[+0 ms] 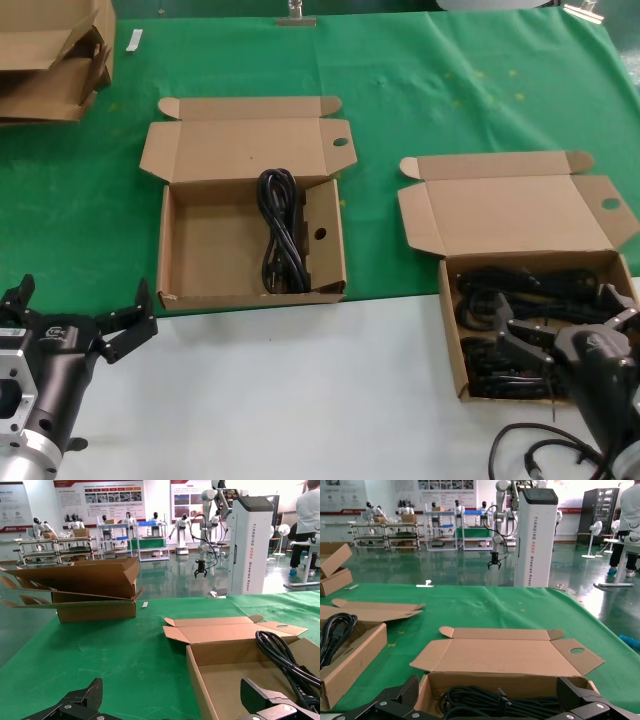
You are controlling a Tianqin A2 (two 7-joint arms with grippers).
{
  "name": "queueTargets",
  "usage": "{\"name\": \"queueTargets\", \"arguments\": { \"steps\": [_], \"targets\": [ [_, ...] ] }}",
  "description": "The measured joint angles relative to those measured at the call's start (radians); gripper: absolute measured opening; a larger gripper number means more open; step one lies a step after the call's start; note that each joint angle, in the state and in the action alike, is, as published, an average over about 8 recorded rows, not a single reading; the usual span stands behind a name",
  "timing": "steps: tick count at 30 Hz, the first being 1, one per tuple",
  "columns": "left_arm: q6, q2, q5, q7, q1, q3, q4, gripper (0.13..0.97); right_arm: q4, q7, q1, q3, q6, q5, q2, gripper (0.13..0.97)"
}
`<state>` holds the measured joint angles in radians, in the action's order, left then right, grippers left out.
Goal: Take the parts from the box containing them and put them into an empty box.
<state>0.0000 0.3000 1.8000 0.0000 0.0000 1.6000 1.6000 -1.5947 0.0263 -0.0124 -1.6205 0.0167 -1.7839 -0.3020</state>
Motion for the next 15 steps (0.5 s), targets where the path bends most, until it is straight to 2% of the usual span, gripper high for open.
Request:
{"name": "queueTargets", "arguments": {
  "steps": [15],
  "targets": [
    [0.000, 0.000, 0.000, 0.000, 0.000, 0.000, 0.000, 0.966, 0.000, 0.000, 0.000, 0.000, 0.000, 0.000, 0.000, 0.966]
  ]
}}
